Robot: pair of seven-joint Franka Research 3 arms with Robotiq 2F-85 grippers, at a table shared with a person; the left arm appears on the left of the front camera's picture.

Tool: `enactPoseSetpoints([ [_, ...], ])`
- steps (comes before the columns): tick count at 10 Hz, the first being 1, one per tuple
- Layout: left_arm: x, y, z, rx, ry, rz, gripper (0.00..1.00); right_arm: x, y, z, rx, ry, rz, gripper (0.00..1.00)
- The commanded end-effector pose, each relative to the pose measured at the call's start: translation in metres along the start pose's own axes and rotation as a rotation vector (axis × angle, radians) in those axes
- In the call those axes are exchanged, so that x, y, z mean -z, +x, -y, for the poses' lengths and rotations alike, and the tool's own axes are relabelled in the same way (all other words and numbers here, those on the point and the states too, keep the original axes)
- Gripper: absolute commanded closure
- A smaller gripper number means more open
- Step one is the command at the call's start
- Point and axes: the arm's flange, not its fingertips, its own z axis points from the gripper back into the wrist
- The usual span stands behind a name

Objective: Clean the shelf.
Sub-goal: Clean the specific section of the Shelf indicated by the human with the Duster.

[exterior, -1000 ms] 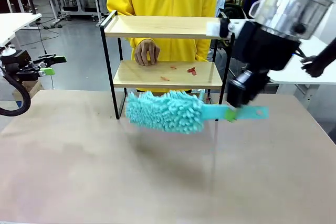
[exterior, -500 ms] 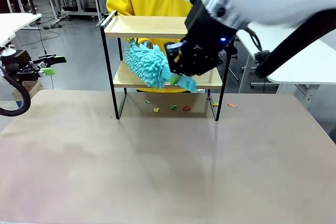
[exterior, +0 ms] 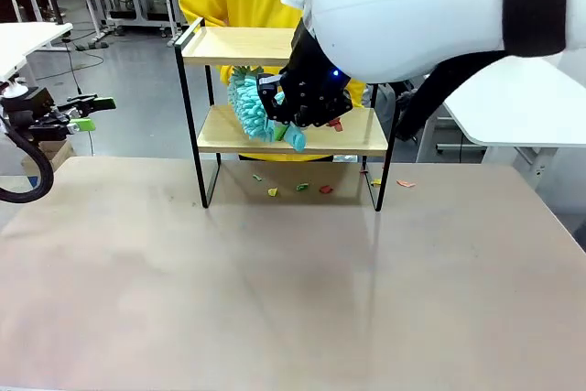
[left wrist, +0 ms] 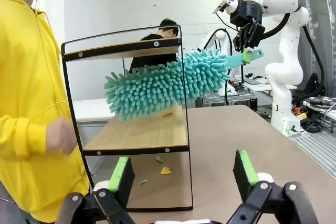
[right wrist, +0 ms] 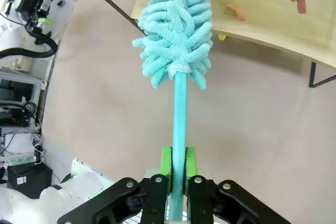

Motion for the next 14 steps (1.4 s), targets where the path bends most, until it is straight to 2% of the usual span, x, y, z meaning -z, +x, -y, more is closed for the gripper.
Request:
enactPoseSetpoints([
  [1, 0.0, 0.004, 0.0, 0.008, 0.0, -0.005, 0.0, -0.012, -0.011, 0.005, -0.018, -0.011, 0.02, 0.87],
  [4, 0.0, 0.004, 0.0, 0.008, 0.0, -0.005, 0.0, -0.008, -0.006, -0.002, -0.009, -0.001, 0.006, 0.87],
  [5, 0.0, 0.004, 0.0, 0.008, 0.0, -0.005, 0.0, 0.005, 0.014, -0.022, -0.019, -0.043, 0.057, 0.87],
  [9, 0.0, 0.004, 0.0, 0.008, 0.0, -0.005, 0.0, 0.073, 0.062, -0.062, 0.051, -0.135, 0.122, 0.87],
  [11, 0.0, 0.004, 0.0, 0.008, 0.0, -0.005, 0.0, 0.101, 0.075, -0.077, 0.059, -0.14, 0.166, 0.87],
  [14, 0.0, 0.004, 0.0, 0.008, 0.0, -0.005, 0.0, 0.11, 0.076, -0.098, 0.095, -0.159, 0.218, 0.87],
])
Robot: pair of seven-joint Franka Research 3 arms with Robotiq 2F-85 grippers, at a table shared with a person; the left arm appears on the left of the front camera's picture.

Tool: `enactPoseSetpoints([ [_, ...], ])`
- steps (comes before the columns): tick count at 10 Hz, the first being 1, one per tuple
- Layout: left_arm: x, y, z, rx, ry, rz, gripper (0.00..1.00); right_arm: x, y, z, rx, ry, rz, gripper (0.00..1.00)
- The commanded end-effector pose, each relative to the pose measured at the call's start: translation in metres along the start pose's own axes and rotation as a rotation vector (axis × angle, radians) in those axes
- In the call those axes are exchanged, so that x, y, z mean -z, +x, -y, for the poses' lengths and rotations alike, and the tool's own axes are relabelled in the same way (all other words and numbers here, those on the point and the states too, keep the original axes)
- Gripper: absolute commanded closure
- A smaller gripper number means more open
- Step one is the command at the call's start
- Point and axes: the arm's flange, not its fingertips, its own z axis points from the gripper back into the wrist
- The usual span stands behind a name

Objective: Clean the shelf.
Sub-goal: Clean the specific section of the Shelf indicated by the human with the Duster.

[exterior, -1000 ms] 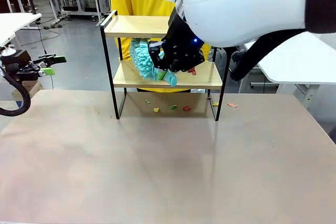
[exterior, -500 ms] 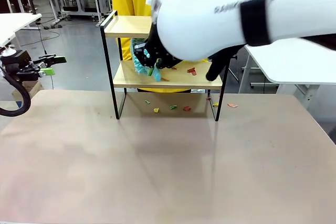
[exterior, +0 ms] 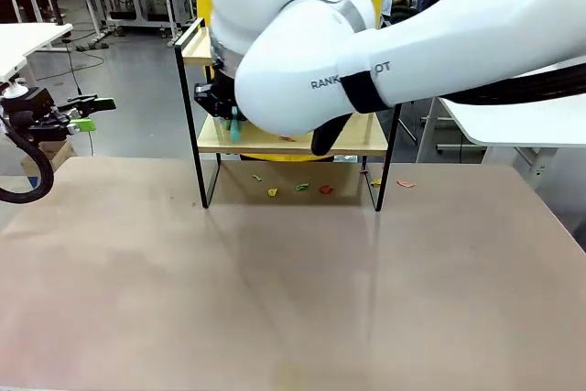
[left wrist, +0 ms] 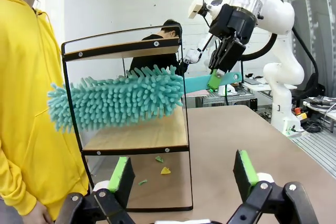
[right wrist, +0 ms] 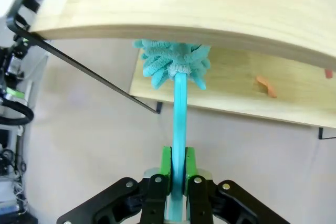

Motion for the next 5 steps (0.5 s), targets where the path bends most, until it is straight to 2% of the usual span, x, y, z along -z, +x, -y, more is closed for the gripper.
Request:
enactPoseSetpoints([
  [1, 0.0, 0.004, 0.0, 0.008, 0.0, -0.005, 0.0, -0.001, 0.005, -0.026, 0.063, -0.014, 0.029, 0.87],
  [3, 0.0, 0.004, 0.0, 0.008, 0.0, -0.005, 0.0, 0.004, 0.003, -0.03, 0.103, 0.02, -0.027, 0.87],
  [5, 0.0, 0.004, 0.0, 0.008, 0.0, -0.005, 0.0, 0.016, -0.003, -0.033, 0.099, -0.001, -0.075, 0.87],
])
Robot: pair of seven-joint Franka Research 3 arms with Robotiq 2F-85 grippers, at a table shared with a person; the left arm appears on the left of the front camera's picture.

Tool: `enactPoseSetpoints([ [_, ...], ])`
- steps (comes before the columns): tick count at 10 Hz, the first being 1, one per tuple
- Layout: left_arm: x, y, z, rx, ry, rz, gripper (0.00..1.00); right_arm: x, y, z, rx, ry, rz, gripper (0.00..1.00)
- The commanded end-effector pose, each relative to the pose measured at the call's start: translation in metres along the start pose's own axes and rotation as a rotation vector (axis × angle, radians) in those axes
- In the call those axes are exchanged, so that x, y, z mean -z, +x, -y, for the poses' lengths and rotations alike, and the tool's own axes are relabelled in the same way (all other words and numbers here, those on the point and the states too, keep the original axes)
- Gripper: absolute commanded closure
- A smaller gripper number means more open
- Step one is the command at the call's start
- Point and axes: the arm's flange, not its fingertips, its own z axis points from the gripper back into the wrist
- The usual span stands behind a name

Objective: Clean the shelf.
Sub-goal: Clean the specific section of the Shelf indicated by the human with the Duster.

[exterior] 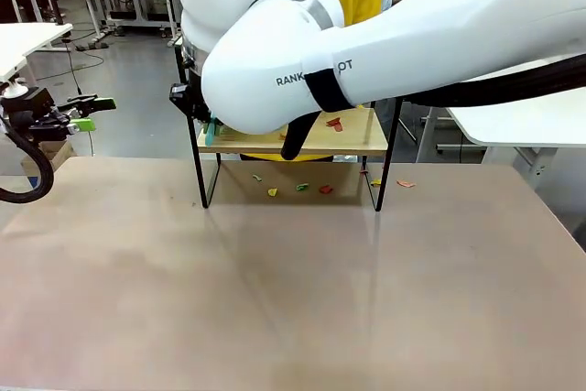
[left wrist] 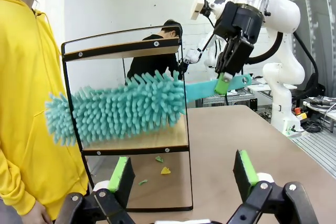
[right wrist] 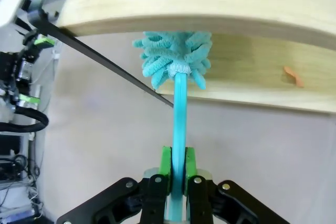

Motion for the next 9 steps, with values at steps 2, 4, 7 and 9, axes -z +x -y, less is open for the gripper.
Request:
enactPoseSetpoints([
  [2, 0.0, 0.004, 0.0, 0.008, 0.0, -0.005, 0.0, 0.018, -0.004, 0.004, 0.051, -0.023, -0.078, 0.87],
  [4, 0.0, 0.004, 0.0, 0.008, 0.0, -0.005, 0.0, 0.019, -0.005, 0.003, 0.026, -0.017, -0.051, 0.87],
  [7, 0.0, 0.004, 0.0, 0.008, 0.0, -0.005, 0.0, 0.019, -0.005, 0.003, 0.026, -0.017, -0.051, 0.87],
  [9, 0.0, 0.004, 0.0, 0.008, 0.0, -0.005, 0.0, 0.017, -0.008, 0.019, 0.056, -0.017, -0.1, 0.87],
])
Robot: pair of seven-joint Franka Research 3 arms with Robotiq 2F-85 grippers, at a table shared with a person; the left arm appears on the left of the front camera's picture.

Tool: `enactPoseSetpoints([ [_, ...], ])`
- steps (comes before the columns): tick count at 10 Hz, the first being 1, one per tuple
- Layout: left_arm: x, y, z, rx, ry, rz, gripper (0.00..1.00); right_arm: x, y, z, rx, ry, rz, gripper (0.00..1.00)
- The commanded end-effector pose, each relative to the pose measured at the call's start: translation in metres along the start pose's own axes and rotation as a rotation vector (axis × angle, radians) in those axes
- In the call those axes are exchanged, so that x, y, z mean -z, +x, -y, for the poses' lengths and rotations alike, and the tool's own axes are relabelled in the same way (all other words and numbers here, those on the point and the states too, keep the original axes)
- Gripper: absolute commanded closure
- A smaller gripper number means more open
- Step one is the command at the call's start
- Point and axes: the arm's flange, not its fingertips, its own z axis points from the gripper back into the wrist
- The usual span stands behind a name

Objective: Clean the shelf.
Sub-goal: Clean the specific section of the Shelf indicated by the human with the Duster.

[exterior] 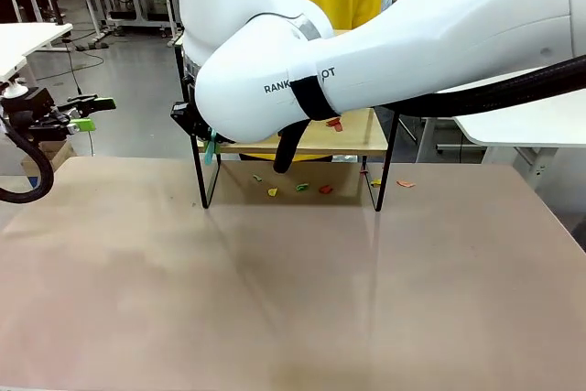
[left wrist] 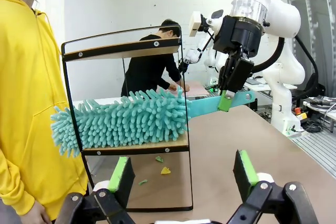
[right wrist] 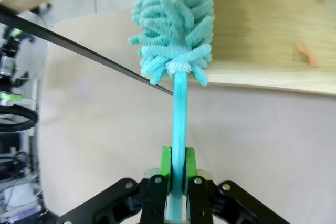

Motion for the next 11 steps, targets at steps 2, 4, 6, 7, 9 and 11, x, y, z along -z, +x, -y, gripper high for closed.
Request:
enactPoseSetpoints([
  [2, 0.0, 0.004, 0.0, 0.008, 0.0, -0.005, 0.0, -0.023, -0.009, 0.052, 0.046, -0.007, -0.064, 0.87],
  [4, 0.0, 0.004, 0.0, 0.008, 0.0, -0.005, 0.0, -0.033, -0.012, 0.097, 0.095, -0.029, -0.117, 0.87],
  [6, 0.0, 0.004, 0.0, 0.008, 0.0, -0.005, 0.0, -0.047, -0.019, 0.137, 0.143, -0.051, -0.132, 0.87],
  [7, 0.0, 0.004, 0.0, 0.008, 0.0, -0.005, 0.0, -0.054, -0.022, 0.159, 0.162, -0.074, -0.139, 0.87],
  [9, 0.0, 0.004, 0.0, 0.008, 0.0, -0.005, 0.0, -0.074, -0.032, 0.206, 0.223, -0.139, -0.134, 0.87],
  [11, 0.0, 0.004, 0.0, 0.008, 0.0, -0.005, 0.0, -0.104, -0.042, 0.233, 0.264, -0.215, -0.116, 0.87],
])
